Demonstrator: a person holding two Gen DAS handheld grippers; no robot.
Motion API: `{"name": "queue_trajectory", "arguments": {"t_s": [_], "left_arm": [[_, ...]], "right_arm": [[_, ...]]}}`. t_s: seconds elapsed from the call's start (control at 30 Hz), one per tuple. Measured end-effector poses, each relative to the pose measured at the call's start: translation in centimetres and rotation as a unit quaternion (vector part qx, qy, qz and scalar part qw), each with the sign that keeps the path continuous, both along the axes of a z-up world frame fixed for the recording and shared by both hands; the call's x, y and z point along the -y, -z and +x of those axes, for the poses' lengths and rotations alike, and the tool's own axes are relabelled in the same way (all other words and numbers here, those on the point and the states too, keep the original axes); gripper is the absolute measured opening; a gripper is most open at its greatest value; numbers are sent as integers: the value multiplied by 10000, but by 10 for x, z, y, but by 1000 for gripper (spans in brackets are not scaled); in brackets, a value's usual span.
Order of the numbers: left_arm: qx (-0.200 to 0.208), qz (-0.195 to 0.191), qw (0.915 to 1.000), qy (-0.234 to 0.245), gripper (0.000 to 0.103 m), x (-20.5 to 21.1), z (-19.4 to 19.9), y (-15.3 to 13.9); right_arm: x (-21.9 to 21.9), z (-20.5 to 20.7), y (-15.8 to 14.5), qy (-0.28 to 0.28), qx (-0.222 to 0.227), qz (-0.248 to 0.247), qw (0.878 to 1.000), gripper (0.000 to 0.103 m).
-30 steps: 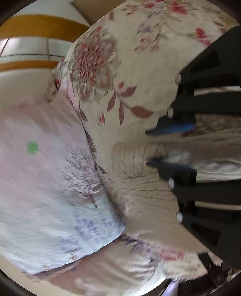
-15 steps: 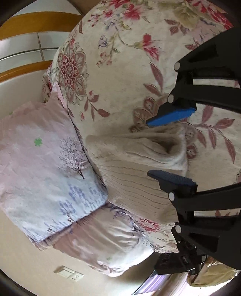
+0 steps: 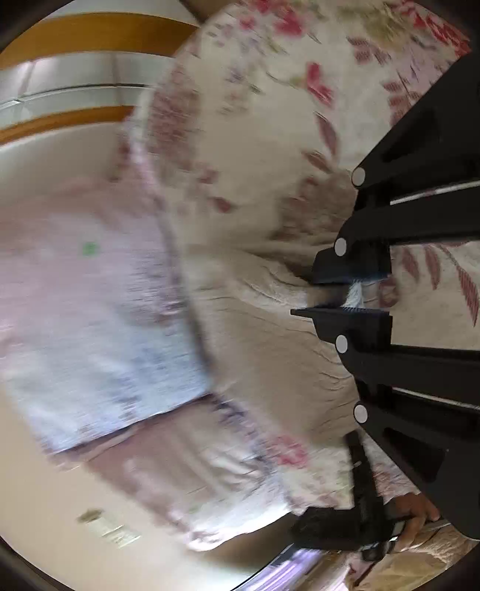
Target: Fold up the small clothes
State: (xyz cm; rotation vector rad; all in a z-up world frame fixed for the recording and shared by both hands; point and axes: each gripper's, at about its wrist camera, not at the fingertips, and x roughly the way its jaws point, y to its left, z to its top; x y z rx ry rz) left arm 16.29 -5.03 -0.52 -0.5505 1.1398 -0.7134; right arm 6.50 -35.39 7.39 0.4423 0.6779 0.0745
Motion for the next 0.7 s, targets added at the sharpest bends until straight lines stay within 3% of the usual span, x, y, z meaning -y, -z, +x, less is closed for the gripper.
{"name": "queue_trajectory", "arguments": {"t_s": [0.07, 0.2, 0.3, 0.53, 0.57, 0.6, 0.67, 0.7], "left_arm": [[104, -73, 9999, 23, 14, -5, -4, -4], [148, -5, 9998, 129, 13, -5, -11, -1], [54, 27, 9999, 142, 12, -5, -14, 7], [138, 197, 9996, 162, 17, 3, -12, 7], [142, 216, 9995, 177, 18, 3, -12, 5], [144, 239, 9995, 173, 21, 1, -13, 4], [208, 256, 9993, 154, 31, -2, -15, -1], [227, 235, 9994, 137, 42, -2, -14, -3]], "right_arm": [[2, -6, -8, 71, 106, -136, 9998, 10], [1, 4, 24, 232, -629, -671, 9955, 9], [9, 8, 55, 339, -1115, -454, 9921, 9], [18, 6, 63, 381, -1175, -142, 9922, 11], [19, 5, 61, 359, -1156, -63, 9926, 14], [19, 4, 58, 348, -1143, -4, 9928, 22], [23, 2, 46, 356, -978, 207, 9944, 36], [27, 3, 39, 336, -831, 416, 9951, 44]]}}
